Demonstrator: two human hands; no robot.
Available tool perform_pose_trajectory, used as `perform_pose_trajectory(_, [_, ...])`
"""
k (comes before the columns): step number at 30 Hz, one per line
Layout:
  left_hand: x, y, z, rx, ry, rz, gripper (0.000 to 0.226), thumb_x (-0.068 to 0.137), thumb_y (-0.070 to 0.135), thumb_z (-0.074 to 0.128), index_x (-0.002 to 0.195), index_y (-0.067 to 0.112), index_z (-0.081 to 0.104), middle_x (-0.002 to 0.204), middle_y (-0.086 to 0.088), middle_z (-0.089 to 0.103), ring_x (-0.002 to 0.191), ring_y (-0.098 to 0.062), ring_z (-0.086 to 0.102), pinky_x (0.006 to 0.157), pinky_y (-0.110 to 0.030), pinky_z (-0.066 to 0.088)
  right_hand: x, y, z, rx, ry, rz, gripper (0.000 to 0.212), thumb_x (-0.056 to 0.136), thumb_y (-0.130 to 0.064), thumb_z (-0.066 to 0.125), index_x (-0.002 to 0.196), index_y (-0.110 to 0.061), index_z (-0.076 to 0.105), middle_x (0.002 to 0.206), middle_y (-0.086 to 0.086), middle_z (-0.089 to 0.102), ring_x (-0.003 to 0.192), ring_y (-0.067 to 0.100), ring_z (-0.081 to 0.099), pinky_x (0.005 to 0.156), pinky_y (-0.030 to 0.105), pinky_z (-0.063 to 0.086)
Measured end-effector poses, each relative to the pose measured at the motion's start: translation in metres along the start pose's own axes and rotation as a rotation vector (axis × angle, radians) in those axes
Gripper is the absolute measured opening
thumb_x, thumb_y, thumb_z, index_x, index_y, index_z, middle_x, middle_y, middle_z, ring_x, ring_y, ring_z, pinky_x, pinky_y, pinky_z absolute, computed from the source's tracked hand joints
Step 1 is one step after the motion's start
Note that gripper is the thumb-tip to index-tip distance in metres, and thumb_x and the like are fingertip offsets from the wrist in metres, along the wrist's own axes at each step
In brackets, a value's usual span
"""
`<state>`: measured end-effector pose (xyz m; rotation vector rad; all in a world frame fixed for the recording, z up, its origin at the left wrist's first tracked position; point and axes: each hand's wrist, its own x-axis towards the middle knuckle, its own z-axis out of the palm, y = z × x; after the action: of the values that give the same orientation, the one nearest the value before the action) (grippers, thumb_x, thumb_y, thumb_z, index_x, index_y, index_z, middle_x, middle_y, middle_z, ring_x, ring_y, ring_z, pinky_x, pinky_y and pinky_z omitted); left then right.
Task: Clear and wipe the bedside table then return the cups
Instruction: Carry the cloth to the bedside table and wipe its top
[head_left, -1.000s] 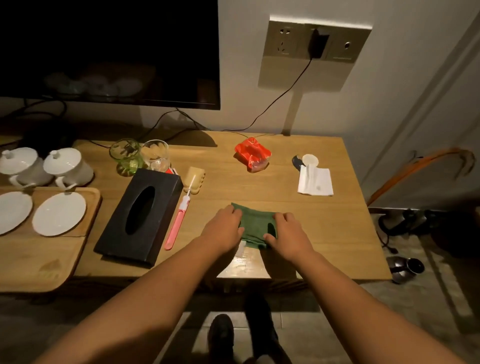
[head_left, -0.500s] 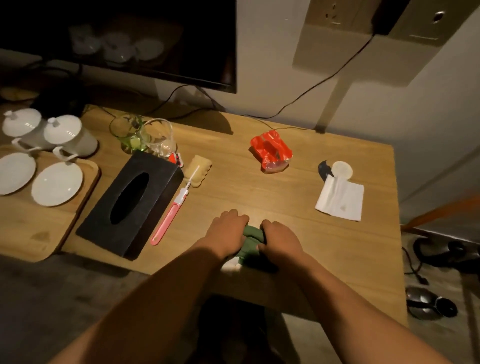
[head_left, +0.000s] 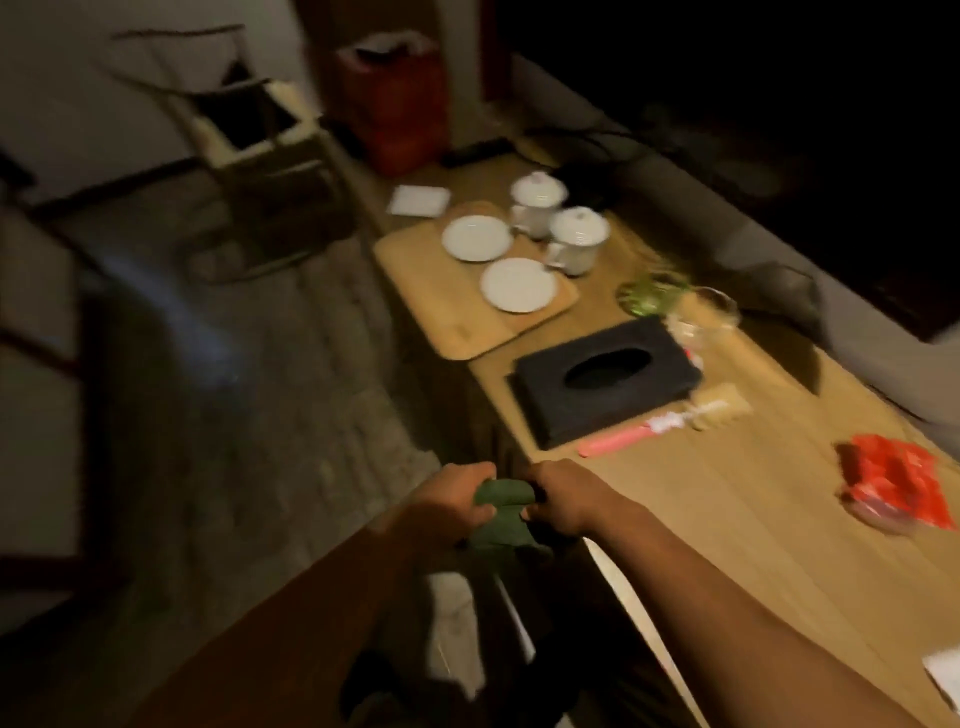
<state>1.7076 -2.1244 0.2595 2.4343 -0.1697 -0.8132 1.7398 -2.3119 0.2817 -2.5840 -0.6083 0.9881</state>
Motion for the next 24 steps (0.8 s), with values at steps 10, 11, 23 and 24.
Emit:
perform_pose_trajectory(10, [-0.287,-0.263,-0.056,-0.289,0.457,-0.371,0.012,0.089,0.019,0.06,0.089,0.008,0.064,0.093,-0.016,0.068,0.089,-0.032,0.064,0.078,-0.041,0.05,0.09,-0.388,0.094,-0.434,-0.197,-0.465,0.018,0.087,-0.027,0.057,0.096,-0.014,0.067,0.095,0.01,0.069,0.087,0.028,0.064,0.072,0.034,0.049])
perform_pose_trajectory(11, [-0.322,-0.286,-0.056,-0.307,0.506,-0.423,0.011,0.089,0.018,0.06,0.091,0.008,0.065,0.097,-0.017,0.068,0.093,-0.033,0.064,0.081,-0.041,0.05,0.094,-0.43,0.113,-0.478,-0.216,-0.512,0.018,0.087,-0.027,0.058,0.096,-0.014,0.067,0.095,0.01,0.069,0.087,0.027,0.064,0.072,0.033,0.048])
perform_pose_trajectory(23, [-0.647,-0.479,-0.019,-0.389,0.819,-1.146,0.025,0.092,0.027,0.056,0.105,0.008,0.066,0.109,-0.015,0.066,0.1,-0.03,0.063,0.088,-0.037,0.049,0.071,-0.818,0.331,-0.792,-0.365,-1.063,0.021,0.091,-0.026,0.055,0.103,-0.014,0.067,0.097,0.01,0.068,0.089,0.027,0.065,0.081,0.038,0.055])
perform_pose_trajectory(24, [-0.667,-0.494,-0.014,-0.407,0.844,-1.168,0.027,0.093,0.027,0.054,0.108,0.008,0.066,0.111,-0.015,0.066,0.101,-0.029,0.062,0.09,-0.038,0.048,0.07,-0.842,0.349,-0.81,-0.377,-1.092,0.021,0.091,-0.027,0.055,0.101,-0.014,0.067,0.096,0.01,0.068,0.088,0.026,0.065,0.079,0.038,0.054])
